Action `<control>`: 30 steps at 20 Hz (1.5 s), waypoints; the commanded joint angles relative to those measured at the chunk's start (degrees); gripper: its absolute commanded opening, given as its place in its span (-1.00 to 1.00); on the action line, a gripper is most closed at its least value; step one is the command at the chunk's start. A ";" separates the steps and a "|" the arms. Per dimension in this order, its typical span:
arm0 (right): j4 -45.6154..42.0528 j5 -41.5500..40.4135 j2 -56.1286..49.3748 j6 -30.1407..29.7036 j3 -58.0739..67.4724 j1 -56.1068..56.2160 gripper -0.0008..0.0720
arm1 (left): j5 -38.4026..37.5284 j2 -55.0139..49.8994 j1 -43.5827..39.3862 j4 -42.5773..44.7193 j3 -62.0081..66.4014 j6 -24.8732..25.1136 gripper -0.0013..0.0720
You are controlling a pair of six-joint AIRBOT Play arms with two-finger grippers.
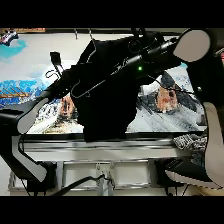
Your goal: Fold the clothes and pants, and hang the long-sleeved shirts on hangers.
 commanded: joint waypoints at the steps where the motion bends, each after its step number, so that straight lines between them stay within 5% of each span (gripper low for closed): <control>1: 1.53 0.20 3.87 -0.61 0.04 -0.04 -0.03 | -4.31 -0.24 -2.32 -0.68 0.00 0.44 -0.90; 3: -2.93 -3.08 8.28 -6.88 0.07 -0.07 -0.08 | -4.44 0.15 -3.48 -0.61 -0.02 -0.66 -0.90; 5: -13.46 -7.72 13.68 -19.71 0.04 -0.02 -0.22 | -4.44 0.94 -4.48 -0.61 -0.02 -0.66 -0.90; 7: -25.49 -8.24 18.14 -35.91 0.02 -0.04 -0.18 | -4.44 2.01 -5.42 -0.61 -0.02 -0.66 -0.90; 8: -30.23 -7.63 19.28 -39.06 0.02 -0.04 0.01 | -4.44 2.64 -5.86 -0.61 -0.02 -0.66 -0.90; 11: -35.17 -3.10 19.76 -39.65 -0.59 -1.51 0.62 | -4.44 4.00 -6.71 0.15 -0.02 -1.11 -0.90; 20: -20.79 -5.40 14.75 -40.72 -6.95 -8.00 0.75 | -4.44 4.55 -7.30 4.33 -0.02 -4.13 -0.90; 28: -16.24 -5.86 7.34 -40.70 -9.53 -8.76 0.73 | -4.44 4.57 -7.23 4.33 -0.02 -4.57 -0.90; 29: -16.28 -6.10 6.56 -40.72 -9.66 -8.76 0.65 | -4.44 4.57 -7.21 4.33 -0.02 -4.57 -0.90; 30: -16.26 -6.80 6.05 -40.72 -9.68 -8.76 0.25 | -4.44 4.57 -7.19 4.33 -0.02 -4.57 -0.90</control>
